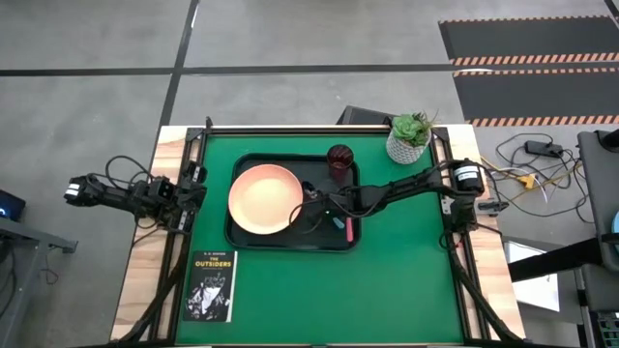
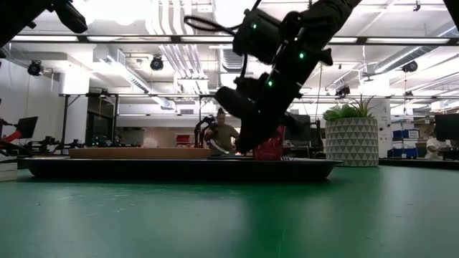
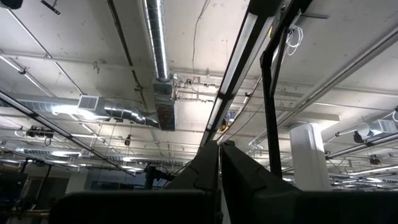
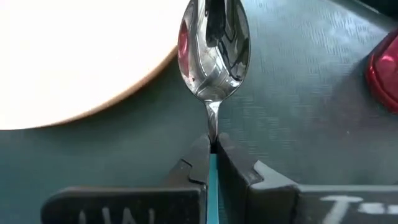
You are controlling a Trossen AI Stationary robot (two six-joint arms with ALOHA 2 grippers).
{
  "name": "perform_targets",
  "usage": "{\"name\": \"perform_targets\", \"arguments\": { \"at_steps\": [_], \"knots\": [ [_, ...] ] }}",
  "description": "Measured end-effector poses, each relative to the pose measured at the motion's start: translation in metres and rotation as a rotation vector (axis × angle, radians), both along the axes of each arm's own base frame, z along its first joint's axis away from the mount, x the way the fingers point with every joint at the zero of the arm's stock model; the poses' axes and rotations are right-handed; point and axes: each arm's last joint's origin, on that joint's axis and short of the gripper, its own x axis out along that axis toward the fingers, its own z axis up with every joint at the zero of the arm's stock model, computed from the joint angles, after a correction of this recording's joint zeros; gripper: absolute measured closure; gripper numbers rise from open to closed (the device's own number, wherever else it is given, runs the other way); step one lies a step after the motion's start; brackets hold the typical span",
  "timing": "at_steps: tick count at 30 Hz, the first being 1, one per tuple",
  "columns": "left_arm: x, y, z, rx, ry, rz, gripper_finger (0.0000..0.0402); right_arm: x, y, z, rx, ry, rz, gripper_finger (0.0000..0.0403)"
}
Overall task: Pick and place plate/cup/fork/spoon on tray
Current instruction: Adjust the blue spoon on the black tray
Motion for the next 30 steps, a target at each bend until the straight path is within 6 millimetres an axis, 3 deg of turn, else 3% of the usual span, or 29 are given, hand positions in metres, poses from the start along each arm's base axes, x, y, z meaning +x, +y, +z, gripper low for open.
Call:
{"name": "perform_targets", "arguments": {
  "at_steps": [13, 22, 30],
  "knots": [
    [0.000, 0.000, 0.000, 0.000, 0.000, 0.000, 0.0402, -0.003, 0.017, 0.013, 0.043, -0.052, -0.023, 0.0394],
    [0.002, 0.000, -0.002, 0.011, 0.026, 0.002, 0.0402, -0.003, 0.062, 0.054, -0.337, -0.222, 0.041, 0.0394],
    [0.031, -0.007, 0.011, 0.084, 0.248, 0.005, 0.0402, 0.001, 0.087, 0.079, -0.520, -0.361, 0.107, 0.0394]
  ]
}}
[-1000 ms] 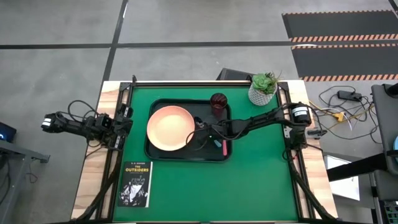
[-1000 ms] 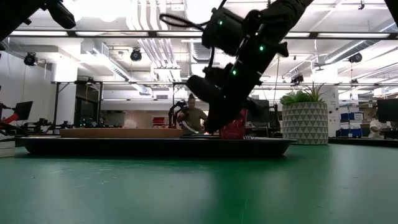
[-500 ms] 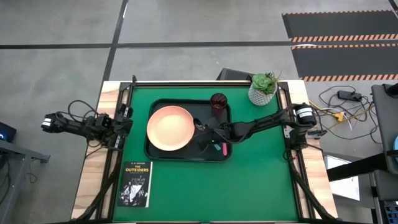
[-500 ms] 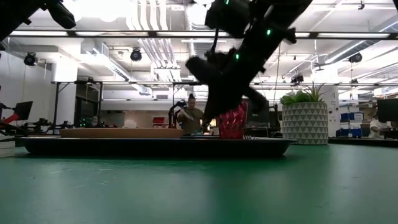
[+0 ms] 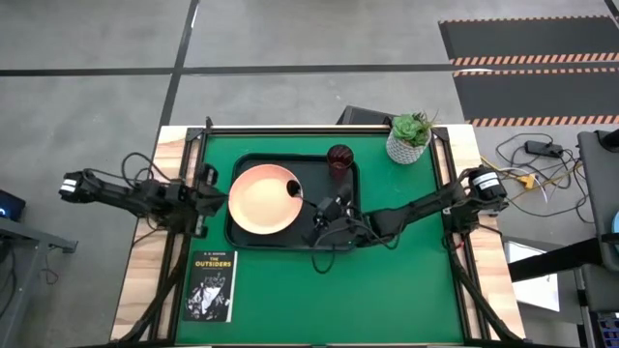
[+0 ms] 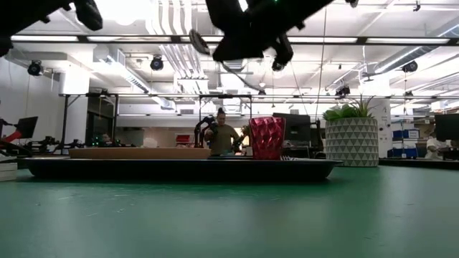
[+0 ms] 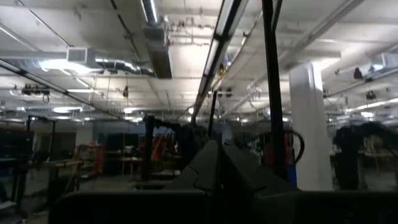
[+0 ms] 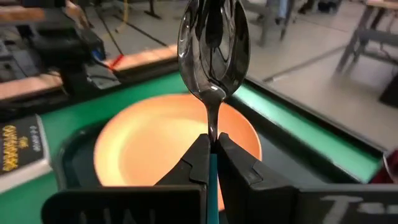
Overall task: Pick and place plate/cup/fork/spoon on tray
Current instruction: Adjust the blue spoon on the black tray
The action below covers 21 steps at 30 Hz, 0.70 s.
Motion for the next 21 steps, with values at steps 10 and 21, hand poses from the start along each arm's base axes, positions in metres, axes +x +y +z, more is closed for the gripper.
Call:
{"name": "perform_targets", "arguments": {
  "at_steps": [10, 21],
  "knots": [
    [0.048, -0.009, 0.006, 0.086, 0.195, 0.014, 0.0402, -0.030, 0.012, 0.025, -0.062, -0.107, 0.078, 0.0394],
    [0.101, -0.020, 0.000, 0.117, 0.329, -0.008, 0.0399, -0.067, 0.016, 0.002, -0.123, -0.338, 0.224, 0.0394]
  ]
}}
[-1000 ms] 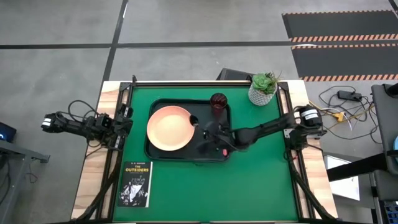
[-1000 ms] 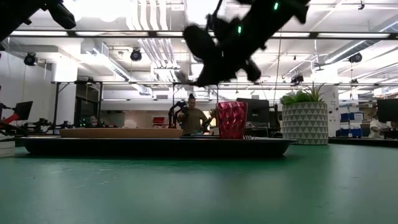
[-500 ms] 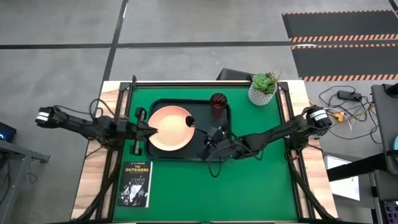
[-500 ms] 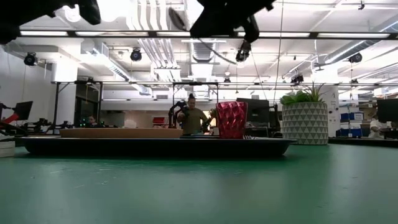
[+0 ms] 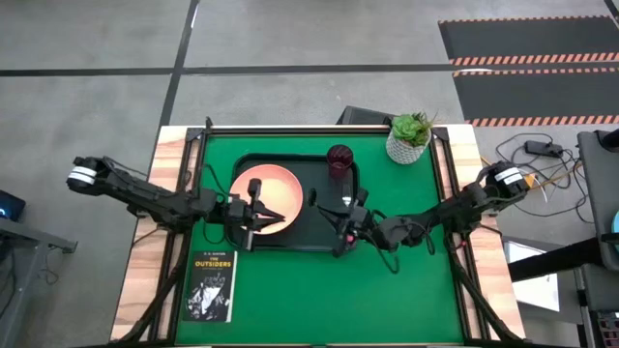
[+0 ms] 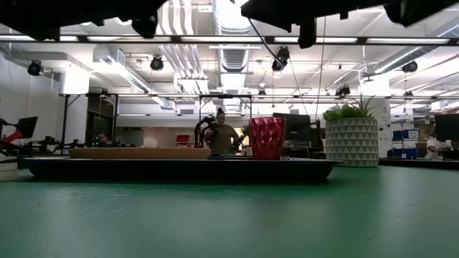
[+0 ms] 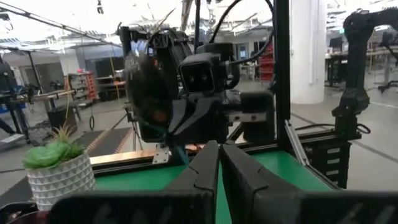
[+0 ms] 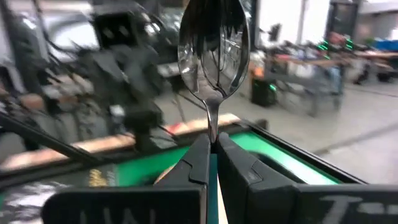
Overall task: Pick and place plate/cup/fork/spoon on tray
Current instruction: Adjust the blue spoon on the black tray
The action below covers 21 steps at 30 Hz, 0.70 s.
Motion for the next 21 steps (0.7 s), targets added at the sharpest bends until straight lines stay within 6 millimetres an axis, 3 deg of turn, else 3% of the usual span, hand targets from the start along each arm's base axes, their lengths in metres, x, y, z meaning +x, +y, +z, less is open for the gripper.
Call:
{"name": "perform_targets", "arguments": {
  "at_steps": [5, 14, 21],
  "knots": [
    [0.021, -0.004, -0.006, 0.001, 0.018, -0.001, 0.0362, -0.003, 0.000, -0.009, -0.018, -0.106, 0.056, 0.0394],
    [0.054, -0.009, -0.017, 0.010, 0.085, 0.040, 0.0256, 0.008, 0.005, -0.015, -0.067, -0.119, 0.073, 0.0394],
    [0.069, -0.010, -0.023, -0.017, 0.060, 0.081, 0.0231, 0.014, 0.007, -0.010, -0.080, -0.132, 0.066, 0.0394]
  ]
}}
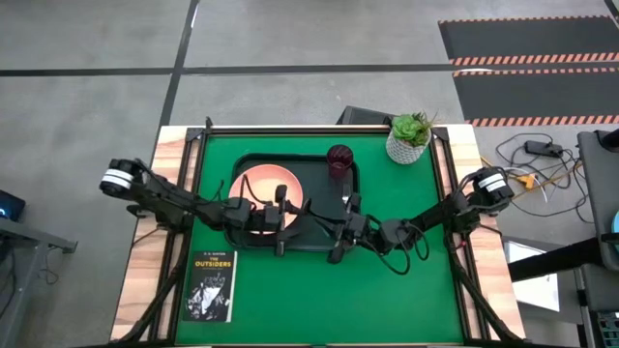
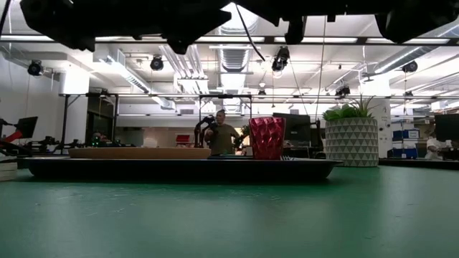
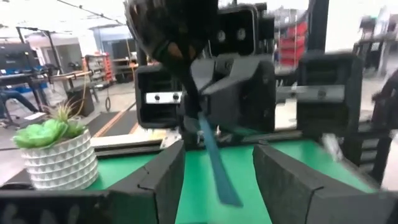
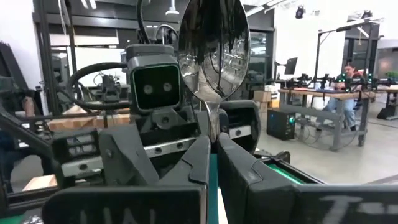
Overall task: Pick and place plate/cup/fork/spoon on tray
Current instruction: Adjust the blue spoon on the black tray
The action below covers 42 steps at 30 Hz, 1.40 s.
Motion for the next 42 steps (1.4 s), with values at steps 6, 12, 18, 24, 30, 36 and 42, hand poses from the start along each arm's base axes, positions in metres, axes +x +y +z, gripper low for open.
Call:
{"name": "perform_targets", "arguments": {
  "at_steps": [6, 12, 18, 24, 30, 36, 42],
  "knots": [
    [0.005, 0.000, -0.004, -0.075, -0.064, -0.007, 0.0231, 0.000, -0.001, 0.000, -0.015, 0.005, -0.005, 0.0394],
    [0.020, -0.003, -0.010, -0.101, -0.065, -0.010, 0.0231, 0.004, 0.000, 0.004, -0.028, -0.004, -0.014, 0.0394],
    [0.030, -0.006, -0.015, -0.097, -0.048, -0.014, 0.0272, 0.008, 0.001, 0.007, -0.068, 0.000, -0.027, 0.0394],
    [0.026, -0.004, -0.015, -0.101, -0.043, -0.004, 0.0384, 0.008, 0.001, 0.007, -0.074, 0.001, -0.021, 0.0394],
    [0.024, -0.004, -0.015, -0.098, -0.035, -0.009, 0.0399, 0.008, 0.001, 0.007, -0.075, 0.004, -0.029, 0.0395],
    [0.024, -0.003, -0.017, -0.093, -0.006, -0.005, 0.0401, 0.008, 0.002, 0.004, -0.034, 0.025, -0.039, 0.0395],
    [0.019, 0.001, -0.013, -0.082, 0.061, 0.004, 0.0401, 0.007, 0.002, 0.002, -0.009, 0.040, -0.083, 0.0362]
  ]
}}
